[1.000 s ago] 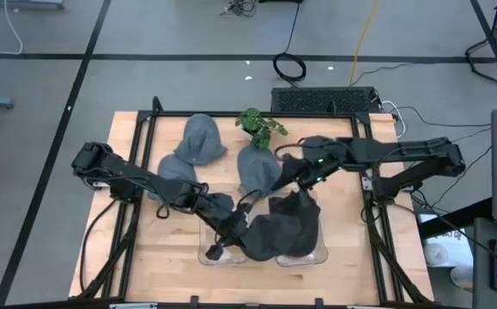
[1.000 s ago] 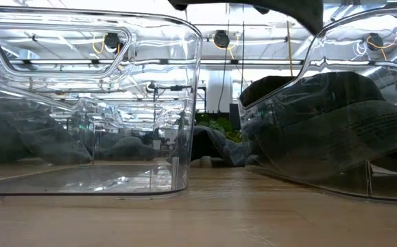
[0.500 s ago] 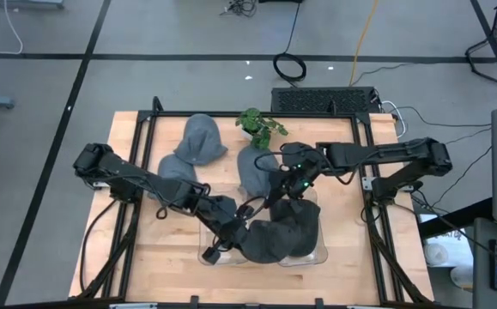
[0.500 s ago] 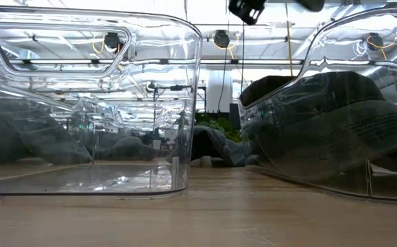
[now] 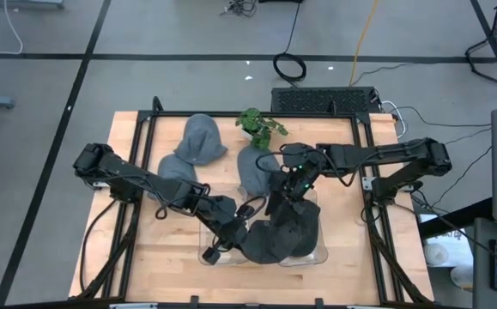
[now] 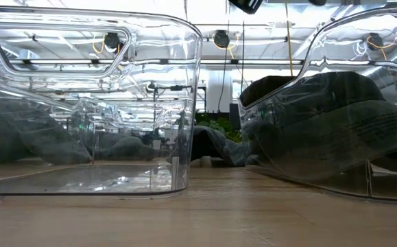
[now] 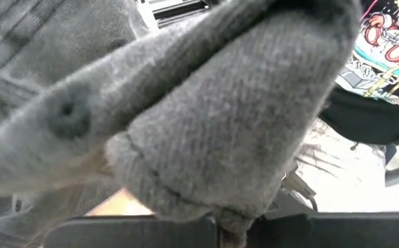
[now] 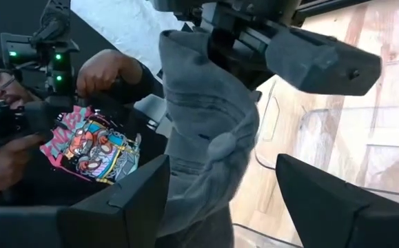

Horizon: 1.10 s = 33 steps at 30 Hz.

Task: Pick & Place hat
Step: Put the black cap into the right transparent bin

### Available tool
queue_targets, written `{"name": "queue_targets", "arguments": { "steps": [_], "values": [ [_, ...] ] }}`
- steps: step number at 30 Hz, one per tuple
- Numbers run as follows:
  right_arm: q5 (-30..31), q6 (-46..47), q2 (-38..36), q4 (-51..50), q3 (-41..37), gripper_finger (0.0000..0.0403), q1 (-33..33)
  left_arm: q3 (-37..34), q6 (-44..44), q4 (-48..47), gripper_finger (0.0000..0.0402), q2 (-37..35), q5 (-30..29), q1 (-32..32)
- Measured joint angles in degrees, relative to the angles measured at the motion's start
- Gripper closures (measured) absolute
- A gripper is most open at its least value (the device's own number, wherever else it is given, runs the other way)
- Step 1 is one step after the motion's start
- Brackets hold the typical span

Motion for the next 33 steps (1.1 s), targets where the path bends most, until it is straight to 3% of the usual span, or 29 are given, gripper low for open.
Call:
{"name": "queue_targets", "arguments": {
  "steps": [10, 18, 24, 28, 33],
  "values": [
    [-0.27, 1.44, 5.68, 0.1, -0.04, 0.0149, 1.18, 0.0, -0.06, -0.02, 0.0392, 0.0, 0.0, 1.16],
    [-12.67, 10.0, 6.58, 4.96, -0.04, 0.0149, 0.53, 0.0, 0.61, -0.19, 0.039, 0.0, 1.57, 1.14],
    [-15.11, 10.76, 5.77, 7.2, -0.02, 0.0152, 1.04, 0.0, 0.17, -0.5, 0.0393, 0.0, 1.54, 1.2],
    [-15.11, 7.75, 6.04, 6.63, -0.04, 0.0179, 1.31, 0.0, 0.11, -0.46, 0.0388, 0.0, 1.51, 1.78],
    [-15.1, 2.6, 6.11, 4.27, -0.04, 0.0247, 1.33, 0.0, -0.01, -0.49, 0.0391, 0.0, 1.52, 1.79]
  ]
}}
